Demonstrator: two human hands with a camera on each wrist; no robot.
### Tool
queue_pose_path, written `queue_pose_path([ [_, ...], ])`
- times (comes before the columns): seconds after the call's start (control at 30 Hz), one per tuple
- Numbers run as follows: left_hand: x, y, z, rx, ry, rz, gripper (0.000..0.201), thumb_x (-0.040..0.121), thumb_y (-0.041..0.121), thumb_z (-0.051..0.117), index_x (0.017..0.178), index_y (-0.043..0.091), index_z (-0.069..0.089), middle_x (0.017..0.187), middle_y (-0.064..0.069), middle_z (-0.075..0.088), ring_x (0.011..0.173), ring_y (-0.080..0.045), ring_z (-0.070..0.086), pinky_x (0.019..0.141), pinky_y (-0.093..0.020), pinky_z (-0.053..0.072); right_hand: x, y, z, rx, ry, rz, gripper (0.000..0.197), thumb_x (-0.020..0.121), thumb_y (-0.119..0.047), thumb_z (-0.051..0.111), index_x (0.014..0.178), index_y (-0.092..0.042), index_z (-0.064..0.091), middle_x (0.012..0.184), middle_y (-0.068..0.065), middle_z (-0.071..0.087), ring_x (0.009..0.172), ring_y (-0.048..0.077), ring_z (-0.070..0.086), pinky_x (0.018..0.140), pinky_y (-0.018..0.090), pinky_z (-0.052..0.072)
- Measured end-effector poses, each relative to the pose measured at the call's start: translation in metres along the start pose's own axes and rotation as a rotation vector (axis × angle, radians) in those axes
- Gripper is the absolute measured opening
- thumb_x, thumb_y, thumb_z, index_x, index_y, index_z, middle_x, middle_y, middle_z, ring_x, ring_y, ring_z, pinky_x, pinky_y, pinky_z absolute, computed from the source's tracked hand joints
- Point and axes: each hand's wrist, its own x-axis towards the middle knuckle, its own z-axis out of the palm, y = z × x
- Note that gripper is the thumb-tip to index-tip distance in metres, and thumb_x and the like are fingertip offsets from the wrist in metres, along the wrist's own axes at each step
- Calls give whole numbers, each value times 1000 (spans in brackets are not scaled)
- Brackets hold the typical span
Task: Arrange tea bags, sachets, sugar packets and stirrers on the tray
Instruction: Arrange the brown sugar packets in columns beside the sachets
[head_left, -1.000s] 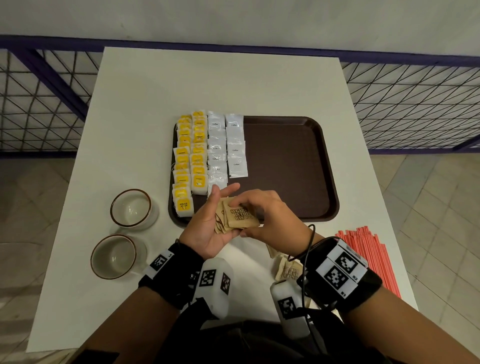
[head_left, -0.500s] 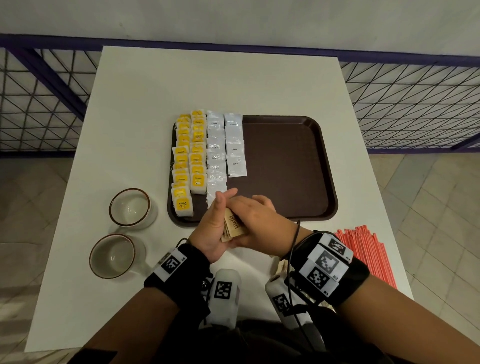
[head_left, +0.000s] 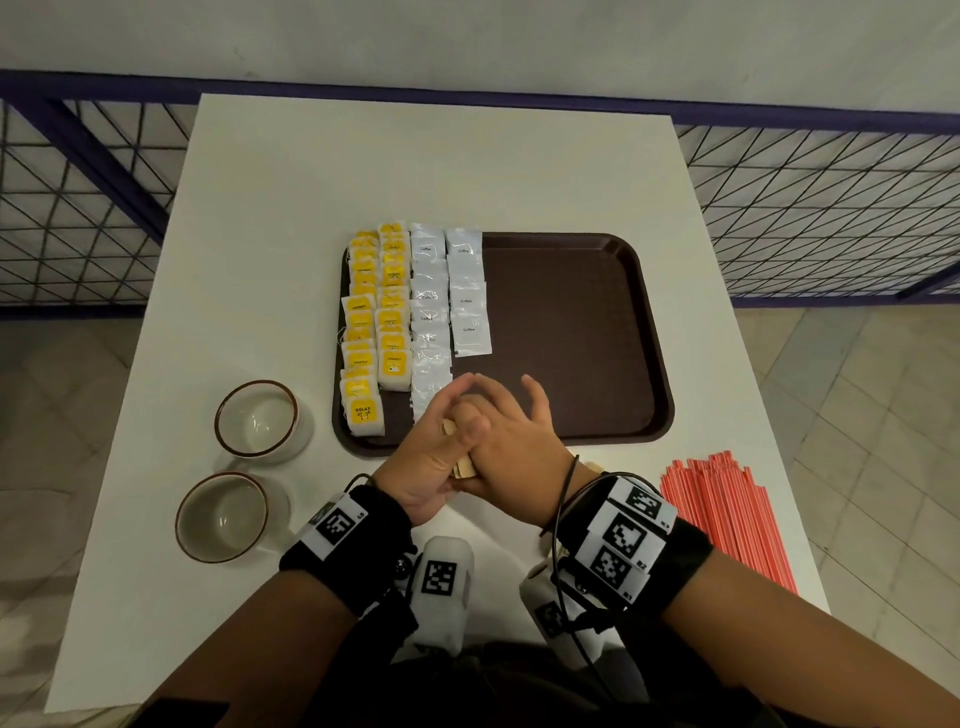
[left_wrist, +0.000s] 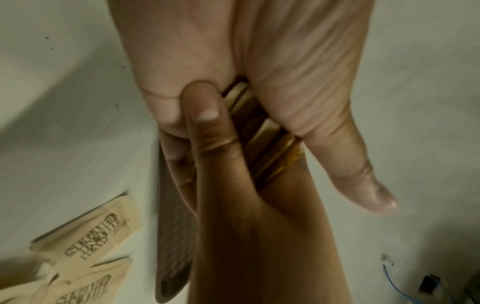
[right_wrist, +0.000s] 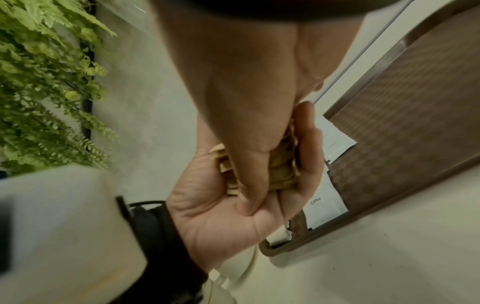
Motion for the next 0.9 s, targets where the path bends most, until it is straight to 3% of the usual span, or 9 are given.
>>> queue_pose_path([
  [0.1,1,-2,1,8,-7,-23,117,31,44,93,135,27,41,130,-10,55,114,-26,58,62,-31,56,1,0,0,25,34,-7,64,61,-52,74,112,-17,56,117,-3,59,131,24,42,106,64,23],
  [0.2,1,-6,-4,-56,8,-22,100,40,35,93,128,31,48,119,-4,65,107,-22,64,69,-37,57,-2,13,-11,296,-155,-6,88,62,-56,76,135,-25,38,140,-9,38,142,16,14,111,54,1],
  [0.3,3,-6,-11,-169,52,53,79,63,14,82,132,28,46,93,-9,70,89,-22,69,71,-37,57,-6,26,-17,755,-113,70,98,66,-44,79,145,-22,25,141,-1,39,135,14,31,113,38,26],
  [0.4,3,1,-17,-193,136,197,66,74,-2,64,133,23,45,82,-6,67,99,-25,66,73,-31,56,-9,26,-17,1186,-40,451,69,87,-24,64,145,-14,27,132,4,51,117,11,52,94,20,46],
  [0.47,4,6,-18,-112,128,240,63,76,-2,65,130,25,47,94,-8,70,109,-24,63,77,-29,55,-8,23,-14,1533,-124,589,50,94,-23,53,140,-15,35,126,4,57,111,14,59,90,30,52],
  [0.53,4,10,-13,13,92,254,58,75,14,70,126,30,50,107,-11,70,112,-22,61,82,-32,54,-7,16,-10,1837,-217,556,40,96,-23,47,134,-14,42,122,8,59,111,20,60,90,42,53],
  [0.67,7,13,-2,341,36,334,50,75,34,68,122,32,51,112,-5,68,124,-15,52,100,-35,44,-2,7,-3,2040,-176,428,36,99,-18,40,133,-6,42,121,12,54,115,24,54,90,42,54],
  [0.8,13,24,6,447,87,378,34,86,31,62,119,22,56,118,-6,65,105,-16,62,88,-29,51,-1,13,6,2163,-31,440,40,97,-14,43,134,-1,38,125,19,53,114,26,55,95,39,50],
  [0.9,19,36,-3,477,207,354,17,89,22,57,101,18,68,102,-5,70,93,-18,67,79,-33,53,0,26,6,2156,99,506,38,96,-10,42,133,0,39,122,17,55,111,25,57,84,32,56],
])
